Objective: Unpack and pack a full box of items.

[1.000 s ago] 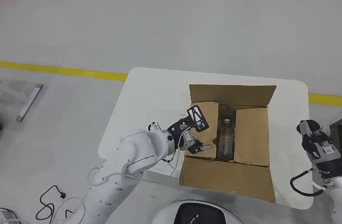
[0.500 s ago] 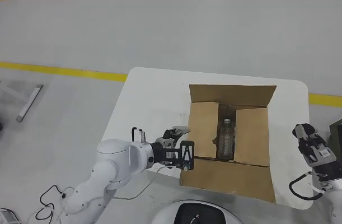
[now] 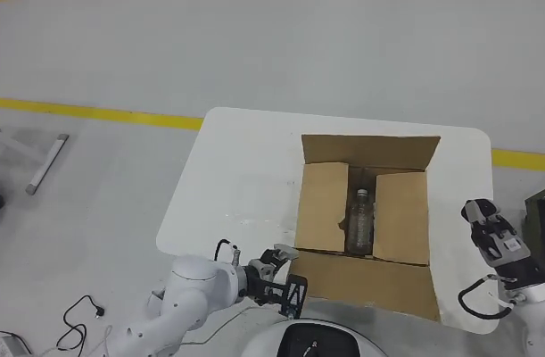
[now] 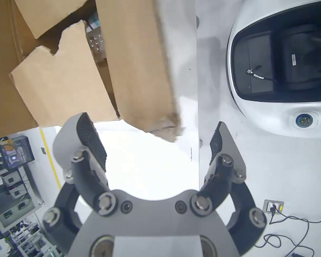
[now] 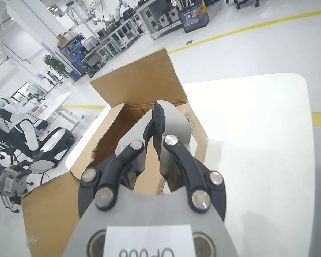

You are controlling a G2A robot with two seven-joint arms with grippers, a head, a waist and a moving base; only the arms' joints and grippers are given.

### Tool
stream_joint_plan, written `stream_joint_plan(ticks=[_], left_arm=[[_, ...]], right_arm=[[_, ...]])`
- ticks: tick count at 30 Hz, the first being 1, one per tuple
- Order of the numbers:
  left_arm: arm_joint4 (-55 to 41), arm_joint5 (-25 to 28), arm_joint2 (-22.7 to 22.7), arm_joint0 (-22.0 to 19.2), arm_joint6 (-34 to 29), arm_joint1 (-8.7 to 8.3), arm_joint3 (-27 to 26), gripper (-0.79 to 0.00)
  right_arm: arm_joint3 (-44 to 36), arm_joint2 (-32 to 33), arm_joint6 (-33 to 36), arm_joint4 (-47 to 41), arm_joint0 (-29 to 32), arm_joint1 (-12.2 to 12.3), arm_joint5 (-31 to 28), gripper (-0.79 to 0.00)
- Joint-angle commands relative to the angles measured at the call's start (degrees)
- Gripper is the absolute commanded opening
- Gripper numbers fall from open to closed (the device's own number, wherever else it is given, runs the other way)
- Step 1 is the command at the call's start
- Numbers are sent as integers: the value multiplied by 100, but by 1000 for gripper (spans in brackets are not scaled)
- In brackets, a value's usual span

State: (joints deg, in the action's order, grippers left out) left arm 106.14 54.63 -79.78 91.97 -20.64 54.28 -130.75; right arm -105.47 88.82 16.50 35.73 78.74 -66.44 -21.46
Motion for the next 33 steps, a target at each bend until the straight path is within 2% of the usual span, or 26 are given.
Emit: stream_joint_plan(ticks=[1, 5, 6, 7, 8, 9, 14, 24, 33], left_arm=[[49, -337, 59, -34, 154, 14, 20, 0], [211, -990, 282, -93, 314, 54, 75, 0], [205, -1079, 333, -118, 361, 63, 90, -135], [211, -1157, 372, -147, 387, 70, 105, -394], [201, -1211, 415, -173, 424, 77, 114, -613], [174, -1256, 447, -197, 454, 84, 130, -785], [-336, -1358, 441, -287, 607, 116, 169, -785], [-1454, -1204, 233, -457, 718, 137, 204, -785], [-2685, -857, 35, -602, 586, 132, 312, -785]], right_arm=[[-29, 21, 15, -11, 7, 4, 10, -785], [-41, 52, 21, -14, 19, 12, 25, -785], [-40, 51, 28, -16, 22, 13, 30, -785], [-40, 52, 29, -18, 26, 15, 30, -785], [-37, 52, 29, -19, 32, 16, 29, -785], [-37, 53, 34, -13, 37, 18, 31, -785], [-40, 93, 39, -42, 44, 26, 58, -785], [-25, 297, 55, -315, -6, 47, 154, -785], [-2, 580, 127, -593, 21, 77, 214, -785]])
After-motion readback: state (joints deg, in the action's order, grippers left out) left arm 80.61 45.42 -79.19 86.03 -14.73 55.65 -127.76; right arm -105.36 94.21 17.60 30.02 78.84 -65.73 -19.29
